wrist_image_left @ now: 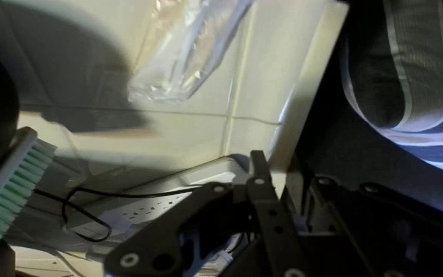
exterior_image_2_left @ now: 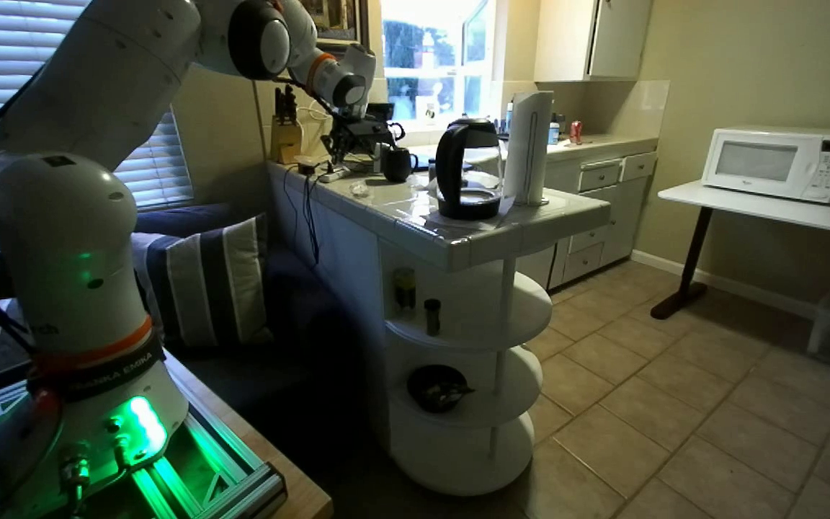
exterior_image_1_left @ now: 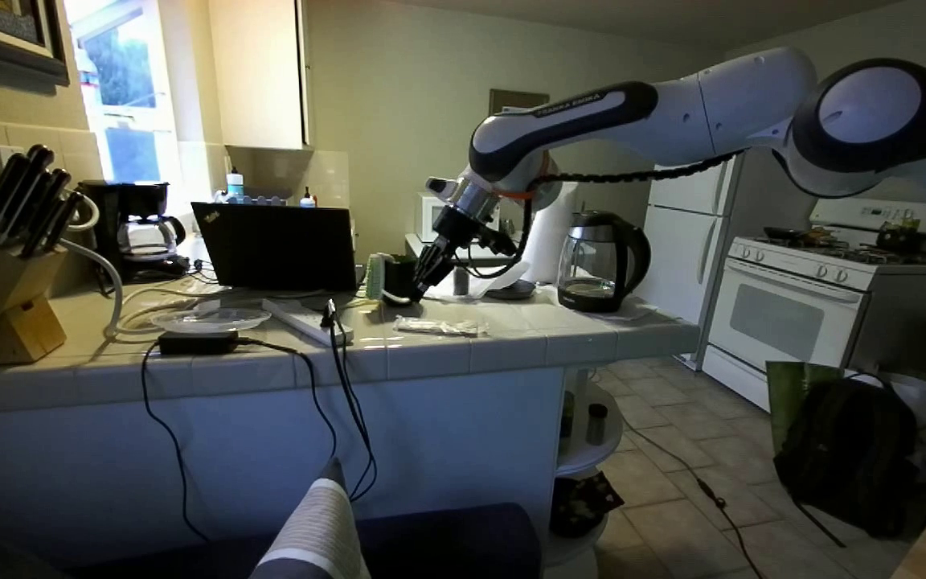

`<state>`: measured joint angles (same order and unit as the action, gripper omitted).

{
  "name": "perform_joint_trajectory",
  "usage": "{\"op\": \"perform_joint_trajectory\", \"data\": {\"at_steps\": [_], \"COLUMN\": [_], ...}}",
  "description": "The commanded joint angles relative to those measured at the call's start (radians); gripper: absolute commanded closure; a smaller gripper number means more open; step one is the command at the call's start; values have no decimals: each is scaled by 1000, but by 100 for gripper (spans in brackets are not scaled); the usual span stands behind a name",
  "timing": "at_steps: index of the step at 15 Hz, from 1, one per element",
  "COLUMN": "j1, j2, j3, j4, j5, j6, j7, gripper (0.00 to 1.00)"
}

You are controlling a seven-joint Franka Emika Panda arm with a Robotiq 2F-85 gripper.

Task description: Move the fork next to the extension cord

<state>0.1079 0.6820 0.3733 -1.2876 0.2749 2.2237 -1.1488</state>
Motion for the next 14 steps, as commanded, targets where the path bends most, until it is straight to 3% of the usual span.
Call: {"op": "perform_joint_trajectory", "data": {"at_steps": [1, 7, 11, 14], "j1": [93, 194, 243, 272], "j2": [93, 227, 301, 350], "j3": [-33, -118, -197, -232], "j4": [84, 243, 351, 420], "j5": [-9, -113, -227, -282], "j6": [126, 351, 344, 314], "j7": [160, 502, 771, 903], "gripper": [95, 95, 95, 95]}}
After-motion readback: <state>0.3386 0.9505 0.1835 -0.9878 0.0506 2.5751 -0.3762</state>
